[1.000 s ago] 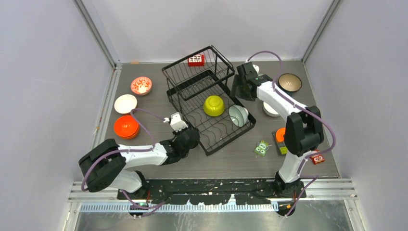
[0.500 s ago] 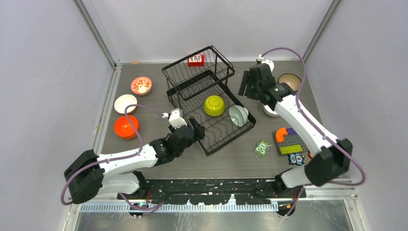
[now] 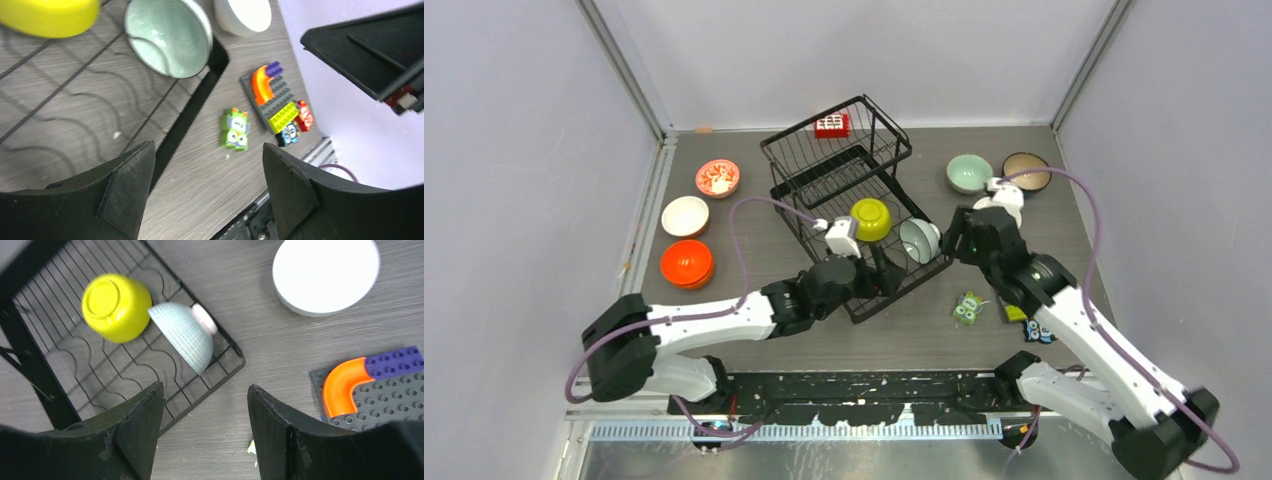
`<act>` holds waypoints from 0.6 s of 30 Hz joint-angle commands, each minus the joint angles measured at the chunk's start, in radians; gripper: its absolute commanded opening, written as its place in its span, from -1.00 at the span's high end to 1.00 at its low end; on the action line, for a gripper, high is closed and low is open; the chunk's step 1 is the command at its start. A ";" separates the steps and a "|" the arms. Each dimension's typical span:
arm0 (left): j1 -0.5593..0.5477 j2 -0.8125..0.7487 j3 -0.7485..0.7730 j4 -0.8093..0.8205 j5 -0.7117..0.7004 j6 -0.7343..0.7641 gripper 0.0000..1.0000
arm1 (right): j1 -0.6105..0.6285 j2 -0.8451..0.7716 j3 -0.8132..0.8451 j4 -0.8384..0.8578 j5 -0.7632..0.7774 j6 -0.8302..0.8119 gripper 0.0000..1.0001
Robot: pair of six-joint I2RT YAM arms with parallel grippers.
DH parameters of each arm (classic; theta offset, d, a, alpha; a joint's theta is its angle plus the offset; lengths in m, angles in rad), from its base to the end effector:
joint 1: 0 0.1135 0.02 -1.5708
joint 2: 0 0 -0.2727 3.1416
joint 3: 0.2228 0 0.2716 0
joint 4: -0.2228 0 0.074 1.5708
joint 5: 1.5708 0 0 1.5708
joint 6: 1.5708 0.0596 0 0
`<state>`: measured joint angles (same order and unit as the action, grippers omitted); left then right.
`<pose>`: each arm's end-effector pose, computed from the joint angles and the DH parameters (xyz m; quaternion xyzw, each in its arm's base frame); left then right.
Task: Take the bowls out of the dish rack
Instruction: Adjust the dish rack at the center of the board.
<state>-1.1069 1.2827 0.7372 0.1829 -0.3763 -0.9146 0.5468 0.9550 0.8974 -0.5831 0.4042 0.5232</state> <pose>0.1633 -0.2774 0.2429 -0.0281 0.8150 -0.3910 0.4268 0.2118 0.1015 0.3038 0.0797 0.8766 0.0697 0.4694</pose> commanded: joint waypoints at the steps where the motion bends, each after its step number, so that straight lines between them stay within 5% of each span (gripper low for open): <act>1: -0.007 0.100 0.093 0.194 0.024 0.036 -0.61 | 0.003 -0.216 -0.044 0.026 0.155 0.100 -0.33; 18: -0.007 0.591 0.308 0.505 -0.230 -0.039 -0.57 | 0.003 -0.506 -0.208 -0.035 0.126 0.188 -0.34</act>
<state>-1.1145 1.8412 0.9916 0.5423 -0.5011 -0.9455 0.5468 0.5030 0.6960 -0.6250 0.5220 0.6849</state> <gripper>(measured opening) 0.794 0.669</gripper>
